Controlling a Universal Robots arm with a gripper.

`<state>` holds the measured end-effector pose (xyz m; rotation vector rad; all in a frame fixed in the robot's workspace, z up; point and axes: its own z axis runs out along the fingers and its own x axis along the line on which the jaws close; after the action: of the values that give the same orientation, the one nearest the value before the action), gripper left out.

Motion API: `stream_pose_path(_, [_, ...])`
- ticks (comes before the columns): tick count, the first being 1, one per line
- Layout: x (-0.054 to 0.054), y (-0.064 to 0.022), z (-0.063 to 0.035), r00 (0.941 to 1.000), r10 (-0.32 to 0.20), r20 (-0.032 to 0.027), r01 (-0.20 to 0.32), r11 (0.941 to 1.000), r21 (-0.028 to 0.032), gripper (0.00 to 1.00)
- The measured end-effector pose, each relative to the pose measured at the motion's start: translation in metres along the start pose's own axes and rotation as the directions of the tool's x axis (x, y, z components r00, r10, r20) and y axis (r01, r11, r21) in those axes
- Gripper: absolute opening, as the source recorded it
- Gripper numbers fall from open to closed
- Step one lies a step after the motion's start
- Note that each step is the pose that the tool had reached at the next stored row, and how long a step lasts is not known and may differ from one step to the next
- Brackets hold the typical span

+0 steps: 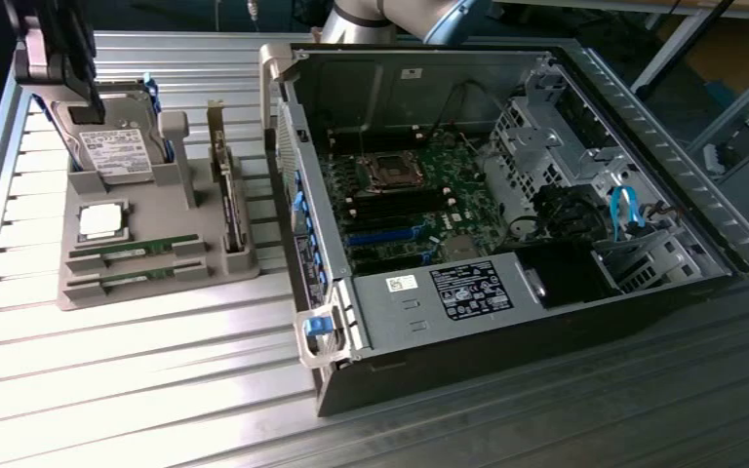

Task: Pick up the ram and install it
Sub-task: 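Pick up the ram and move it above insertion slot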

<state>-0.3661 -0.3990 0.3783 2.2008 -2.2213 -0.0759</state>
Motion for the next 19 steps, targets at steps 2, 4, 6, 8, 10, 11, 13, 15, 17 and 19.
stream_pose_path(2, [0.0000,-0.0001,0.0018,1.0000,0.000,0.0000,0.000,1.0000,0.0000,0.10])
stream_pose_path(4, [0.0001,-0.0002,0.0030,1.0000,0.000,-0.0001,0.000,1.0000,-0.0001,0.10])
stream_pose_path(6, [0.0001,-0.0001,0.0030,1.0000,0.000,-0.0002,0.000,1.0000,-0.0002,0.10])
stream_pose_path(8, [0.0001,-0.0001,0.0031,1.0000,0.000,-0.0001,0.000,1.0000,-0.0001,0.10])
stream_pose_path(10, [0.0001,-0.0001,0.0031,1.0000,0.000,0.0000,0.000,1.0000,0.0000,0.10])
stream_pose_path(11, [0.0001,-0.0001,0.0031,1.0000,0.000,0.0000,0.000,1.0000,-0.0001,0.10])
stream_pose_path(13, [0.0001,-0.0001,0.0031,1.0000,0.000,0.0000,0.000,1.0000,0.0000,0.11])
stream_pose_path(15, [0.0002,-0.0002,0.0031,1.0000,0.000,0.0000,0.000,1.0000,0.0000,0.23])
stream_pose_path(17, [0.0002,-0.0002,0.0031,1.0000,0.000,0.0000,0.000,1.0000,0.0000,0.30])
stream_pose_path(19, [0.0003,-0.0002,0.0061,1.0000,0.000,0.0000,0.000,1.0000,0.0001,0.30])
